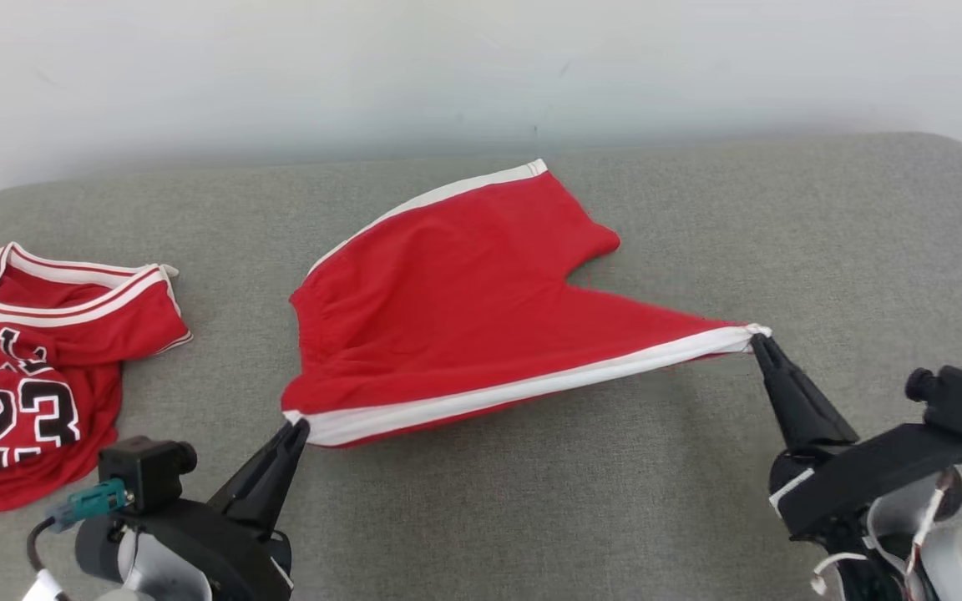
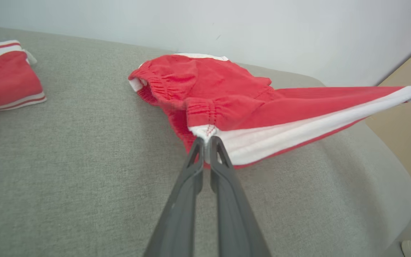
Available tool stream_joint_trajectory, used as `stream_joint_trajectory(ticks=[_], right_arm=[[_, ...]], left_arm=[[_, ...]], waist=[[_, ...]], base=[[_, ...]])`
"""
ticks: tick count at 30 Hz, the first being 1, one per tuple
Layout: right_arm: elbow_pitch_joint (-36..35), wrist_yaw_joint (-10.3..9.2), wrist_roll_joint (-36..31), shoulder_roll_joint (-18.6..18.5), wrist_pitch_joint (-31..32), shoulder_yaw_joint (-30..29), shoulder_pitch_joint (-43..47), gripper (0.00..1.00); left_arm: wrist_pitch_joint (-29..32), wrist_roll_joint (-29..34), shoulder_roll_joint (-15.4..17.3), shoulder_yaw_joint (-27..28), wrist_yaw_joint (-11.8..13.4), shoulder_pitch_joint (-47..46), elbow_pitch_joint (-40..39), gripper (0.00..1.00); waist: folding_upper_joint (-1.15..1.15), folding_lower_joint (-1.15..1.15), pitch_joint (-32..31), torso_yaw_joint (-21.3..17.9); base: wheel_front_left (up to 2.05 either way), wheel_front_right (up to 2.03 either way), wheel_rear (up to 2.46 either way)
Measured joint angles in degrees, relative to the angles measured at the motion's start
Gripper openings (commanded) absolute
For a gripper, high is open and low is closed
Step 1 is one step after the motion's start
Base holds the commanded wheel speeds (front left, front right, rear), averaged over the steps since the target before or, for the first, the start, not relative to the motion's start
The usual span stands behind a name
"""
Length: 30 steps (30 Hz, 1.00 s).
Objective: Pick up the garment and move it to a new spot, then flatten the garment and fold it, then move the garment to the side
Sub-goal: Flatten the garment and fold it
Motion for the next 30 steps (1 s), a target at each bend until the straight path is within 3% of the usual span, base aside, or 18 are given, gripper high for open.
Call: stream_joint_trajectory(ticks=[5,10,15,16,18,23,26,30], right_arm=[[-7.0,-0.07,1.5,0.0,-0.2,-1.4,2.4,0.00],[-5.0,0.21,2.5,-0.1,4.2,1.6,-2.5,0.00],[4.7,0.14,4.2,2.1,8.5,3.6,-19.7,0.00],[9.8,-0.60,3.3,3.3,8.8,3.4,-28.6,0.00],[13.2,-1.37,1.5,3.8,7.8,1.8,-38.4,0.00],[12.5,-1.30,-1.3,2.6,0.2,-4.3,-58.4,0.00],[11.8,0.86,-3.1,-0.4,-1.0,-3.3,-59.8,0.00],[12.0,3.33,-4.3,-0.7,-0.7,1.2,-52.5,0.00]], left_arm=[[0.9,-0.6,0.7,0.6,0.0,0.6,-5.4,0.00],[4.8,-0.3,1.8,0.2,0.5,-4.1,-5.7,0.00],[9.1,0.4,0.0,0.3,1.1,-17.8,-0.7,0.00],[10.4,0.8,-1.8,0.6,1.7,-24.2,2.0,0.00],[10.6,1.6,-3.6,1.8,2.7,-31.4,4.0,0.00],[5.2,4.5,-10.2,5.1,4.3,-52.3,5.1,0.00],[2.4,4.3,-12.4,5.1,2.4,-56.1,5.9,0.00],[1.0,4.6,-10.6,2.8,0.3,-51.2,10.2,0.00]], waist=[[0.00,0.00,1.2,-0.3],[0.01,0.00,3.7,-0.7],[0.02,0.01,7.1,-1.2],[0.02,0.02,8.6,-1.4],[0.02,0.03,10.1,-1.7],[0.02,0.03,13.9,-2.5],[0.01,0.01,15.7,-2.7],[0.02,0.03,17.2,-2.8]], base=[[0.00,0.00,0.00],[0.00,0.00,0.00],[0.00,0.00,0.00],[0.00,0.00,0.00],[0.00,0.00,0.00],[0.00,0.00,0.00],[0.00,0.00,0.00],[0.00,0.00,0.00]])
